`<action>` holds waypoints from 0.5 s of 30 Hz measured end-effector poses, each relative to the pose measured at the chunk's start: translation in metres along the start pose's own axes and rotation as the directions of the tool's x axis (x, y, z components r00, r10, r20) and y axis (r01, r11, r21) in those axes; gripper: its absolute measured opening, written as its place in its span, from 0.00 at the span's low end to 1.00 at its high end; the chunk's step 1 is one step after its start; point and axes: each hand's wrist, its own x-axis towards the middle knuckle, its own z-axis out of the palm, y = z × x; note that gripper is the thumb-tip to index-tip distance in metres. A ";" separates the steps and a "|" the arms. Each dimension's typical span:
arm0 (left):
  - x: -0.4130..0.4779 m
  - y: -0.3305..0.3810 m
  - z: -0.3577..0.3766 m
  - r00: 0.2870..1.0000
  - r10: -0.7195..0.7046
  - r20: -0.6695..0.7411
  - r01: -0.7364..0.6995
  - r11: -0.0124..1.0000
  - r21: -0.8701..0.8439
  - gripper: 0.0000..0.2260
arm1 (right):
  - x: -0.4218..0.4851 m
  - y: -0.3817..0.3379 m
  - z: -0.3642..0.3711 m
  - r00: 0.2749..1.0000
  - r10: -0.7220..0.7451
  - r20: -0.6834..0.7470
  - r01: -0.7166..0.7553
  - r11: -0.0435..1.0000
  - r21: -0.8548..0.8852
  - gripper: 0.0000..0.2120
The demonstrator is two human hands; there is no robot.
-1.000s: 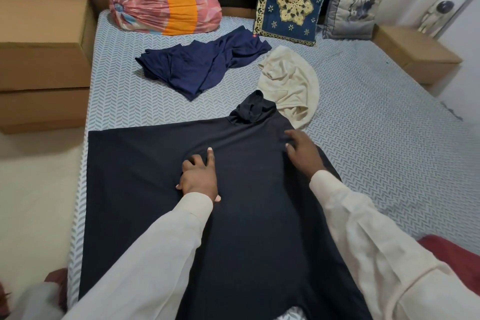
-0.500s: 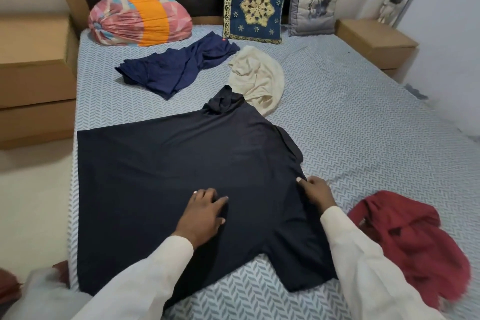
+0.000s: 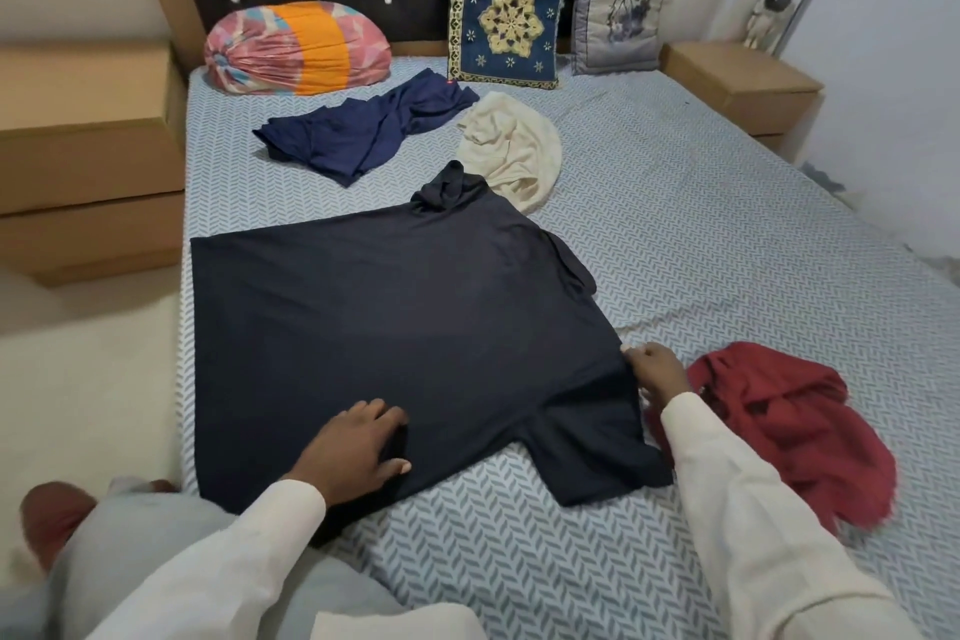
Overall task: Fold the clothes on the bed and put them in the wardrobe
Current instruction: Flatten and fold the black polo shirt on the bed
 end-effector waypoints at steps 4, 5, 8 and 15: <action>-0.034 -0.010 0.000 0.997 -0.024 0.078 0.023 1.000 0.021 0.25 | -0.048 -0.005 0.002 0.966 0.040 0.254 -0.006 0.991 -0.135 0.20; -0.041 -0.013 0.001 0.995 -0.037 0.089 0.034 0.999 0.028 0.25 | -0.056 -0.008 0.000 0.958 0.046 0.285 0.024 0.971 -0.239 0.17; -0.063 -0.018 0.005 0.993 -0.068 0.101 0.064 0.997 0.042 0.23 | -0.068 -0.010 -0.006 0.966 0.005 0.259 0.077 0.949 -0.306 0.09; -0.115 -0.021 0.006 0.958 -0.194 0.210 0.173 0.978 0.114 0.18 | -0.083 0.001 -0.010 0.986 -0.117 0.119 0.166 0.752 -0.638 0.20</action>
